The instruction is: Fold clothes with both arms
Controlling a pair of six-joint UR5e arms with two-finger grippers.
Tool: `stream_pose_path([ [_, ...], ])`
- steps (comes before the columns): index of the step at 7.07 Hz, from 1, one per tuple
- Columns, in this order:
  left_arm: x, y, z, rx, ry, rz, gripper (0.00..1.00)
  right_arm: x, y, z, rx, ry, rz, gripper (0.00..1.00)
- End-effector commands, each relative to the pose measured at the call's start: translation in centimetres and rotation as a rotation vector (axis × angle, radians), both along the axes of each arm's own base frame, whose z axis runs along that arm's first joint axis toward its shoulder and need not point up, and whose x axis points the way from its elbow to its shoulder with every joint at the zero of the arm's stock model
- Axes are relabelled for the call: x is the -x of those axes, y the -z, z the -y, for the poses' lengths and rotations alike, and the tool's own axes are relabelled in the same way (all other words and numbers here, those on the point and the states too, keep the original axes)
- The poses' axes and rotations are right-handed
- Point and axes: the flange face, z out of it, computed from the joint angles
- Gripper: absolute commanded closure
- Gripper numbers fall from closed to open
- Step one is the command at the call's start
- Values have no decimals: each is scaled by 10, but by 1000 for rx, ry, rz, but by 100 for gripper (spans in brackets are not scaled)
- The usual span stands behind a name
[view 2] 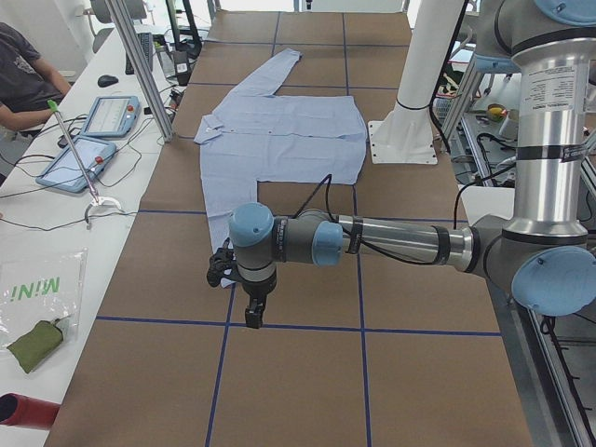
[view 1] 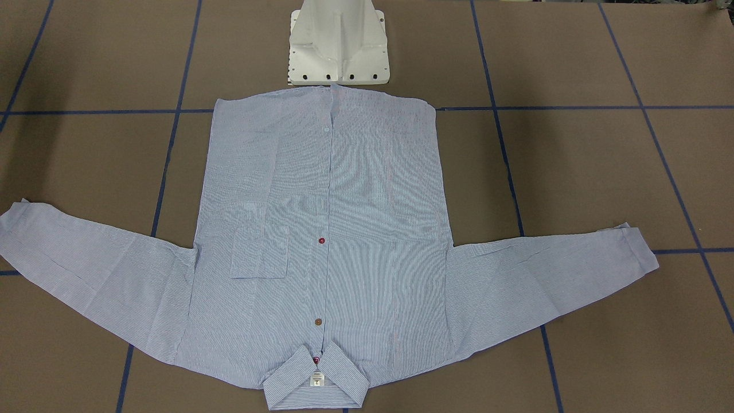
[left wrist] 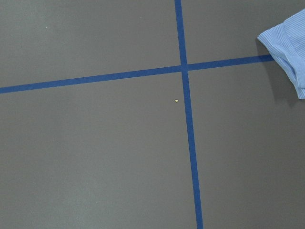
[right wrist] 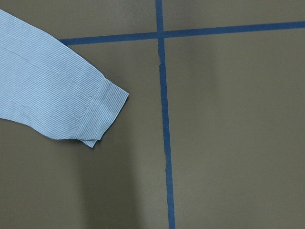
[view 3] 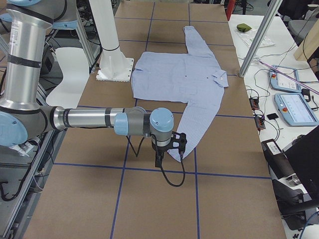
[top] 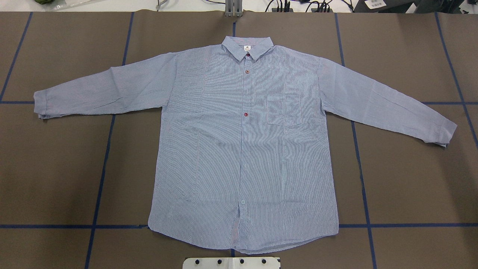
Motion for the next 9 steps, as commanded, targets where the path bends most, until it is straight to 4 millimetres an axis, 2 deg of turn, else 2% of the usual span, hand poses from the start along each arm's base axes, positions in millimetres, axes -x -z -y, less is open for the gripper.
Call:
stream_pose_path([
  [1, -2, 28, 10, -106, 0, -22, 1, 37, -1, 38, -34, 79, 4, 0],
  [2, -7, 49, 18, -138, -9, -78, 1, 63, 16, 71, -79, 124, 5, 0],
  [3, -9, 50, 20, -145, -16, -93, 1, 65, 8, 77, -47, 107, 8, 0],
  [4, -10, 55, 24, -180, -18, -95, 1, 80, 7, 82, -116, 127, 13, 0],
  [5, -9, 46, 19, -201, -16, -94, 1, 81, -19, 76, -178, 90, 25, 0],
  [6, -9, 41, 18, -193, -17, -98, 1, 97, -29, 76, -195, 35, 49, 0],
  [7, -13, 41, 17, -182, -24, -145, 1, 117, -33, 67, -149, -13, 79, 0],
  [9, -15, 48, 17, -186, -29, -174, 1, 150, -23, 57, -108, -69, 127, 0],
])
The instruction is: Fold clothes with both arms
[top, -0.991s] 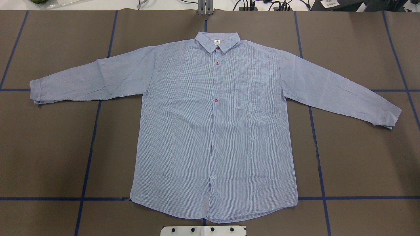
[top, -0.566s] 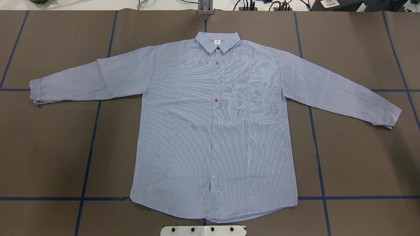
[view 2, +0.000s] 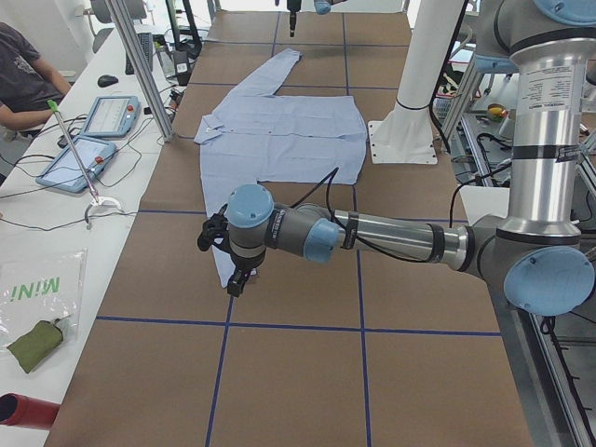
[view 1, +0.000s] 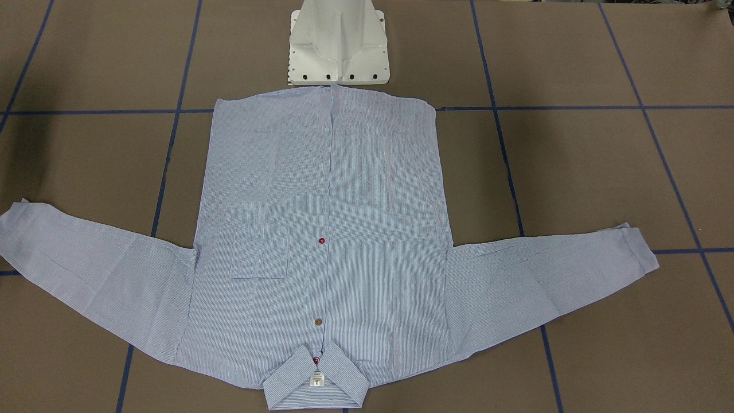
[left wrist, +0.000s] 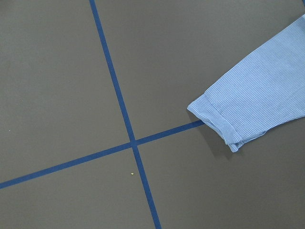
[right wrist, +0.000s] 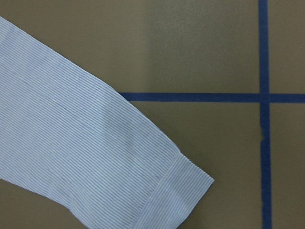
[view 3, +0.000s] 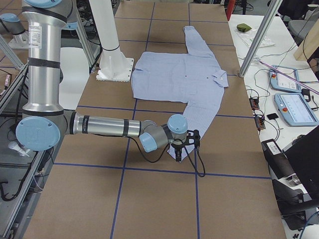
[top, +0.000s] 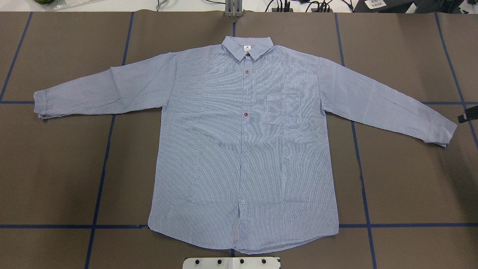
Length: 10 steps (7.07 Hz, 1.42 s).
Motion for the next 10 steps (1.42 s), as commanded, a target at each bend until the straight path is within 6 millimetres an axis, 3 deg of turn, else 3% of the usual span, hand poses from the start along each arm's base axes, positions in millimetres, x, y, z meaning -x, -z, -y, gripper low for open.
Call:
stream_pose_path([
  [1, -1, 5, 0, -6, -4, -16, 1, 34, 0, -11, 43, -11, 27, 0],
  [3, 0, 4, -2, -14, -7, -15, 1, 55, -8, -15, 30, 5, -33, 0],
  [6, 1, -1, -4, -30, -4, -14, 1, 55, -35, -21, 68, 22, -53, 2],
  [7, 1, -1, -4, -30, -4, -14, 1, 56, -36, -21, 74, 21, -52, 9],
  [8, 1, -1, -4, -30, -4, -14, 1, 55, -39, -21, 80, 21, -54, 22],
  [10, 1, 0, -4, -33, -4, -15, 1, 58, -39, -20, 83, 22, -56, 27],
])
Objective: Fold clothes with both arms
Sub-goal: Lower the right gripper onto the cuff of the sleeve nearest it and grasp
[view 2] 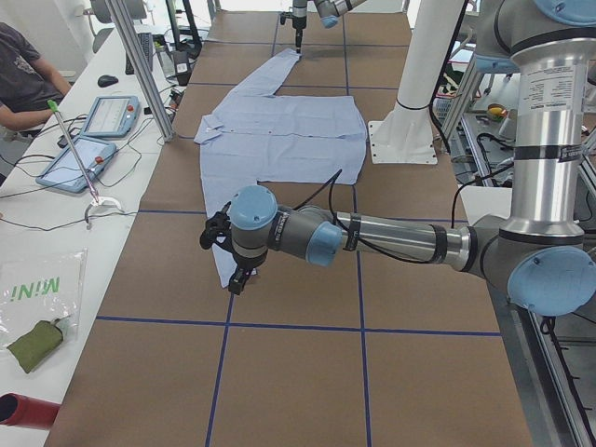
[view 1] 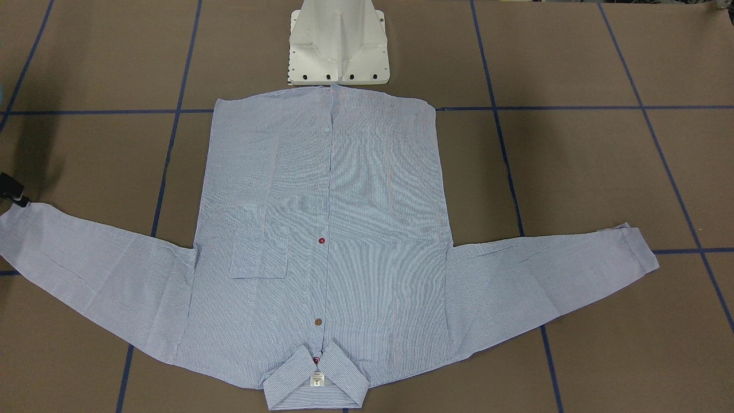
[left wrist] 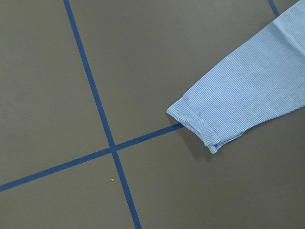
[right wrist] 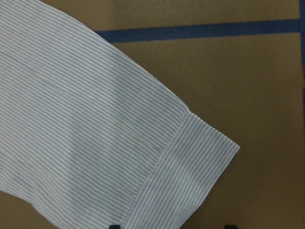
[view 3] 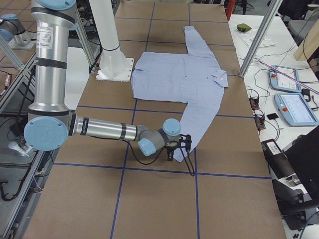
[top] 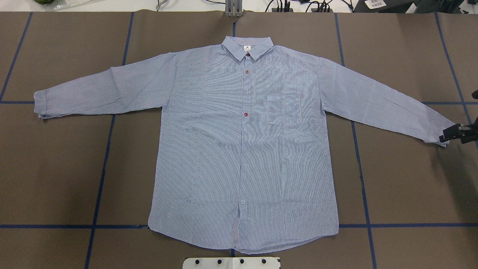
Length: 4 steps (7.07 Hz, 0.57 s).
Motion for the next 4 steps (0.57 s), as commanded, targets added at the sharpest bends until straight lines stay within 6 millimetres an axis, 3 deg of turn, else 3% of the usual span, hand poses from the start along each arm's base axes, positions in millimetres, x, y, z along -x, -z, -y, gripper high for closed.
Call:
stream_pose_path([
  [1, 0, 1, 1, -3, 0, 0, 1, 3, 1, 2, 4, 2, -2, 28],
  [4, 0, 0, 1, -2, 0, 0, 1, 8, 2, 4, 6, 7, -2, 37],
])
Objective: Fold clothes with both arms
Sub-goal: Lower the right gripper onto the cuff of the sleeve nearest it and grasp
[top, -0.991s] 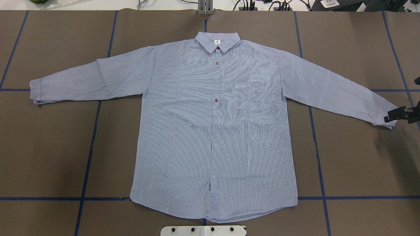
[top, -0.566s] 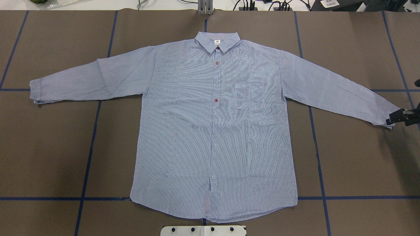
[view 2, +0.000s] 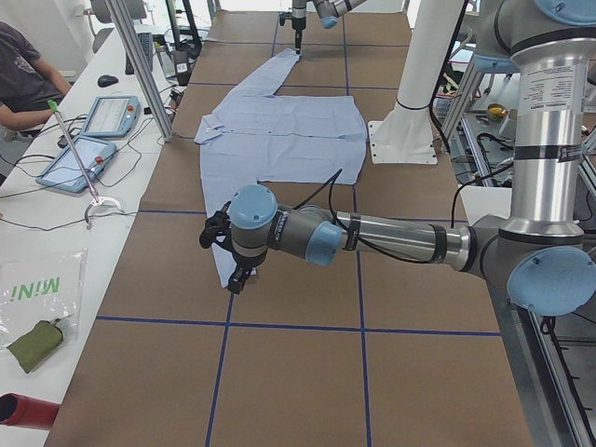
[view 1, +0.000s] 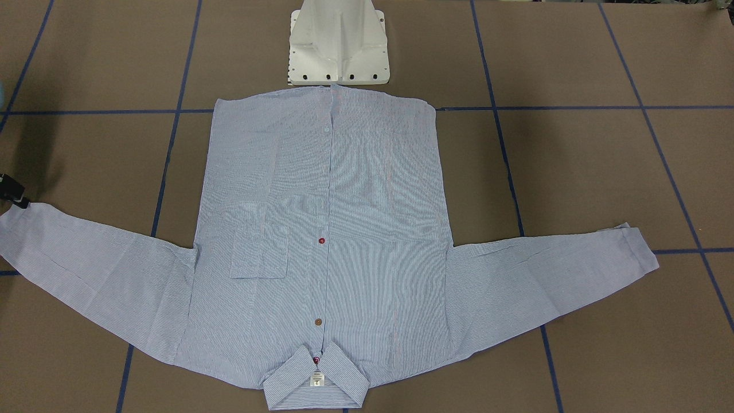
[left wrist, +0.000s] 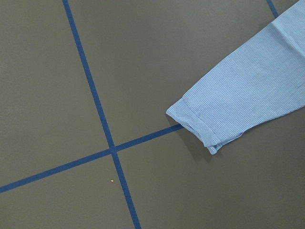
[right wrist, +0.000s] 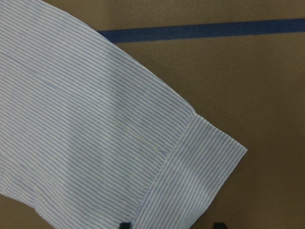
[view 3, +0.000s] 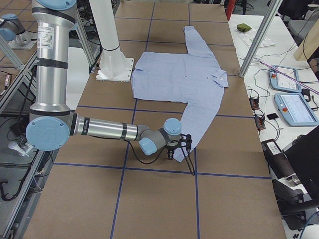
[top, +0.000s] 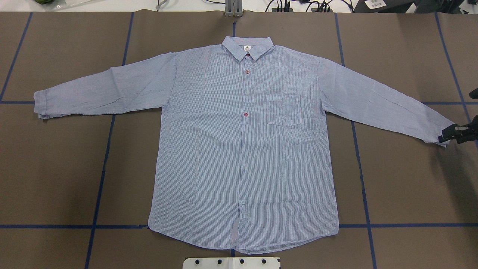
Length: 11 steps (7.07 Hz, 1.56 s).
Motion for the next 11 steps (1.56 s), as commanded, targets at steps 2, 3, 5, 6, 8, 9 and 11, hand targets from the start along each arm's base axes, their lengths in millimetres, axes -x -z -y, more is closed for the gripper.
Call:
stream_pose_path([
  [2, 0, 0, 0, -4, 1, 0, 1, 4, -2, 0, 4, 6, -4, 38],
  [3, 0, 0, 0, -4, 1, 0, 1, 3, -5, -2, 10, 6, -7, 38],
  [5, 0, 2, 0, -7, 1, -1, 1, 2, -7, -4, 14, 5, -8, 47],
  [6, 0, 1, 0, -5, 1, 0, 1, 2, -7, -4, 14, 5, -8, 53],
  [8, 0, 0, 0, -4, 1, 0, 1, 1, -8, -5, 17, 3, -9, 56],
  [9, -1, 1, 1, -5, -1, -1, 1, 1, -8, -5, 17, 3, -9, 57],
  [11, -1, 2, 2, -6, 0, -2, 1, 1, -8, -5, 17, 3, -9, 69],
])
